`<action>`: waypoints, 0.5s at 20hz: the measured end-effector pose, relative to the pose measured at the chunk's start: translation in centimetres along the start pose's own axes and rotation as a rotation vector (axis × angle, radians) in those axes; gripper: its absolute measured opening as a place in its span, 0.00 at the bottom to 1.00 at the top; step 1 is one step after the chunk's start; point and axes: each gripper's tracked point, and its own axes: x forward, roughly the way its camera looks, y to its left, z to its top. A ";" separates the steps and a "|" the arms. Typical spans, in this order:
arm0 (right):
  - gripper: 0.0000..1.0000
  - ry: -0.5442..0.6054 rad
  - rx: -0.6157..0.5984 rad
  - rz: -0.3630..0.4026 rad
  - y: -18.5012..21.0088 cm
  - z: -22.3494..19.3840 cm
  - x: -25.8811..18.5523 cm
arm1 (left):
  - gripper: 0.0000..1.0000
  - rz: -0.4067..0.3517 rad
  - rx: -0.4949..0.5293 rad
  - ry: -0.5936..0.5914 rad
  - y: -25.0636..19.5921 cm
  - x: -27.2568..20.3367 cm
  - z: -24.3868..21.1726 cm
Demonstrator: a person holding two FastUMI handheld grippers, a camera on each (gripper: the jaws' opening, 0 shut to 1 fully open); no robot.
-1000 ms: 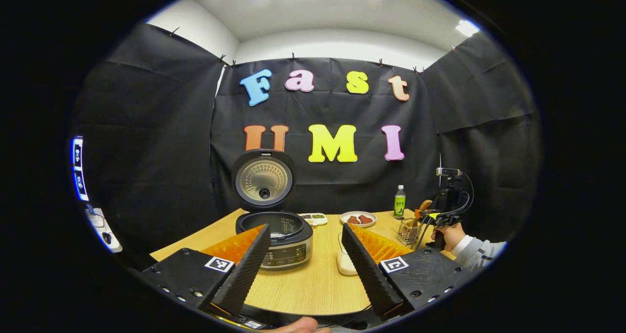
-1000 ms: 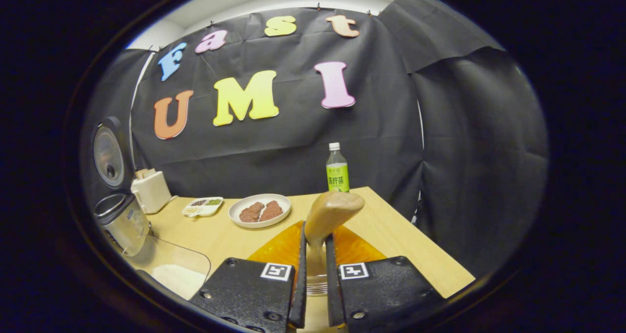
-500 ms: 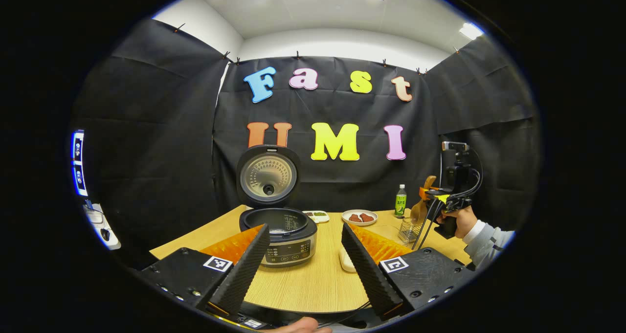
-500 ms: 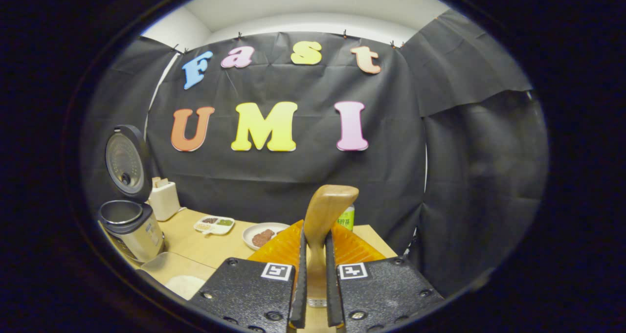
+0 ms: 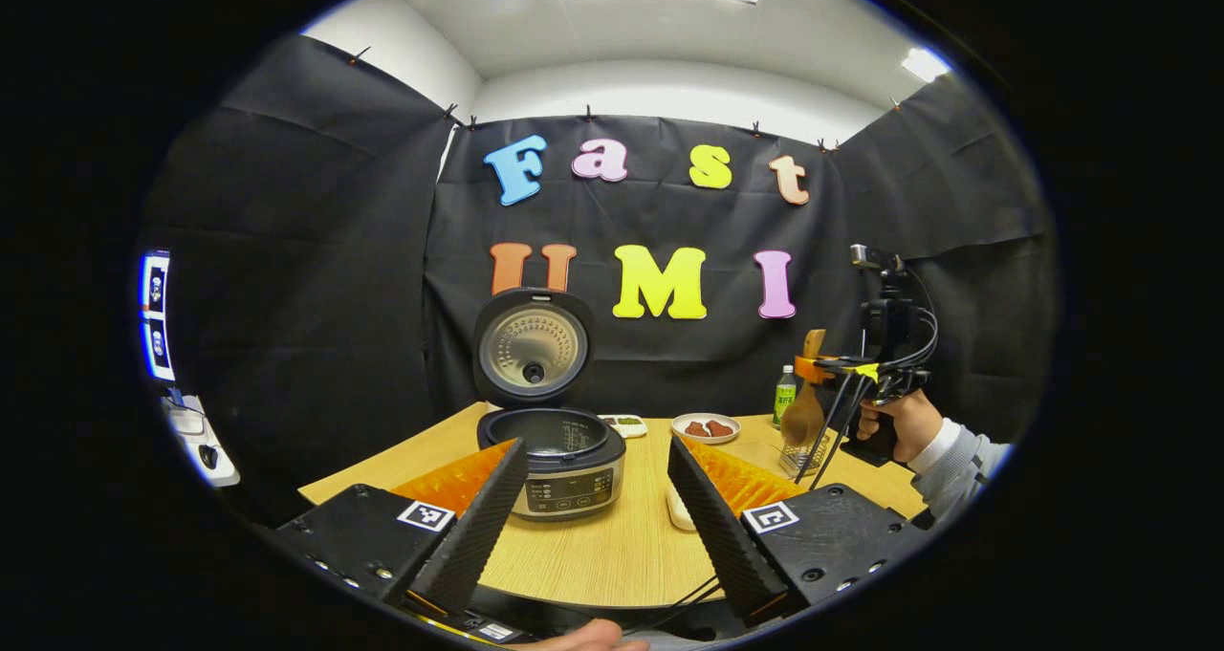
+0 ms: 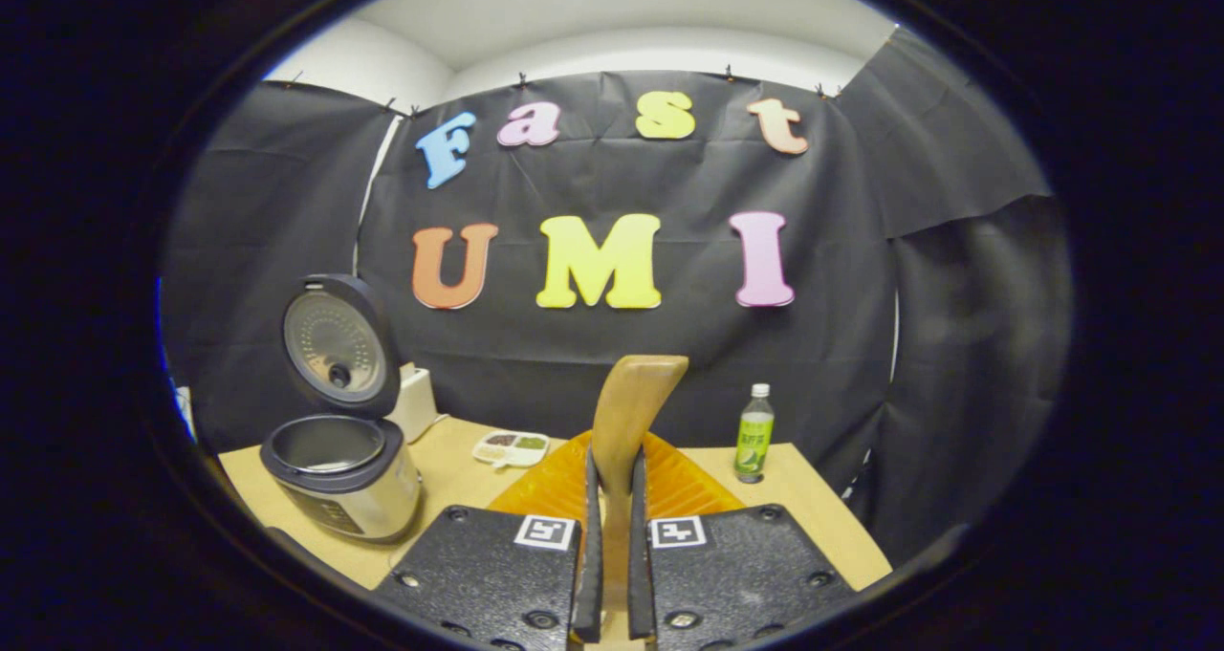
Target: Close the left gripper, press the button to open the rice cooker; take a wooden spoon from the chopstick holder with the right hand, scoop a spoonful of rice and pour it into the rice cooker, then put the wooden spoon back into the chopstick holder.
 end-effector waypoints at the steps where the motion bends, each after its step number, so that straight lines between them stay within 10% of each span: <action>1: 0.13 0.019 -0.018 0.028 1.3 -0.7 0.1 | 0.94 -0.001 -0.001 0.000 0.2 -0.2 0.0; 10: 0.12 0.155 -0.149 0.019 5.0 -9.7 2.6 | 0.94 0.019 -0.005 0.020 1.7 -0.3 -0.7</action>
